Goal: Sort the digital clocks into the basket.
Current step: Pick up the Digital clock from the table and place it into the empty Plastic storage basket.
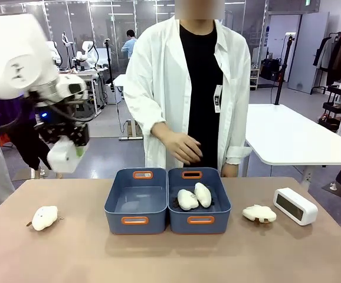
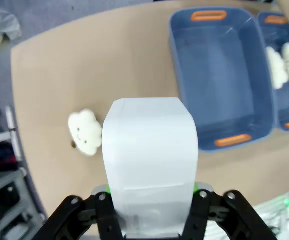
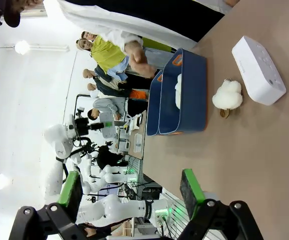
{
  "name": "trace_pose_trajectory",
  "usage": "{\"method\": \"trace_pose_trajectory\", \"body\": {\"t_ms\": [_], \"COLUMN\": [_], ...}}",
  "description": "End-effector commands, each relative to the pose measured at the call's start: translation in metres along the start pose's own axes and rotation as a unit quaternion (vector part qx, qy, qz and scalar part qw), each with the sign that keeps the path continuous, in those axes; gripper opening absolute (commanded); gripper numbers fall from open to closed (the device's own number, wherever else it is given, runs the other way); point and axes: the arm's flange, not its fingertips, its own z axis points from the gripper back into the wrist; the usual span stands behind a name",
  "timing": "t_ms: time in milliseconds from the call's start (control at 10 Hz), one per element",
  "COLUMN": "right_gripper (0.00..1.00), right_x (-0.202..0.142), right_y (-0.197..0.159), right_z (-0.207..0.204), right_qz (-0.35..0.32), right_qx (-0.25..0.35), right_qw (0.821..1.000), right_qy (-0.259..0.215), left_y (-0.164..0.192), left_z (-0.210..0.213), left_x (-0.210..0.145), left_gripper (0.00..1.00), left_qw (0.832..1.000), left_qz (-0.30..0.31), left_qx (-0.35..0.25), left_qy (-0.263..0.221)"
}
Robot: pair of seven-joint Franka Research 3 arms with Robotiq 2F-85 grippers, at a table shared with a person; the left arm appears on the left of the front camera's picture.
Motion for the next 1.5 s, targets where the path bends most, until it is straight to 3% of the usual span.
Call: {"method": "trace_pose_trajectory", "body": {"t_ms": [0,200,400,700,1000,1400], "right_gripper": [1.00,1.00,1.00,1.00,1.00,1.00], "right_x": [-0.003,-0.003,-0.003,-0.003,-0.003,-0.003], "right_y": [0.003,0.003,0.003,0.003,0.003,0.003], "right_z": [0.001,0.001,0.001,0.001,0.001,0.001], "right_qz": [0.004,0.004,0.004,0.004,0.004,0.004], "right_qx": [0.000,0.000,0.000,0.000,0.000,0.000], "right_qw": [1.000,1.000,1.000,1.000,1.000,1.000], "right_qy": [0.003,0.003,0.003,0.003,0.003,0.003], "left_y": [-0.011,-0.059,-0.096,-0.140,-0.145,-0.147], "left_z": [-0.003,-0.034,-0.060,-0.100,-0.152,-0.204], "left_x": [0.025,0.025,0.022,0.041,0.069,0.053], "left_gripper": [0.51,0.51,0.51,0.51,0.51,0.51], "left_qw": [0.998,0.995,0.992,0.996,0.993,0.991], "left_qz": [-0.036,-0.057,-0.096,-0.016,0.062,0.075], "left_qx": [0.029,0.035,0.003,-0.023,-0.051,-0.052], "left_qy": [0.030,0.072,0.080,0.079,0.081,0.100]}}
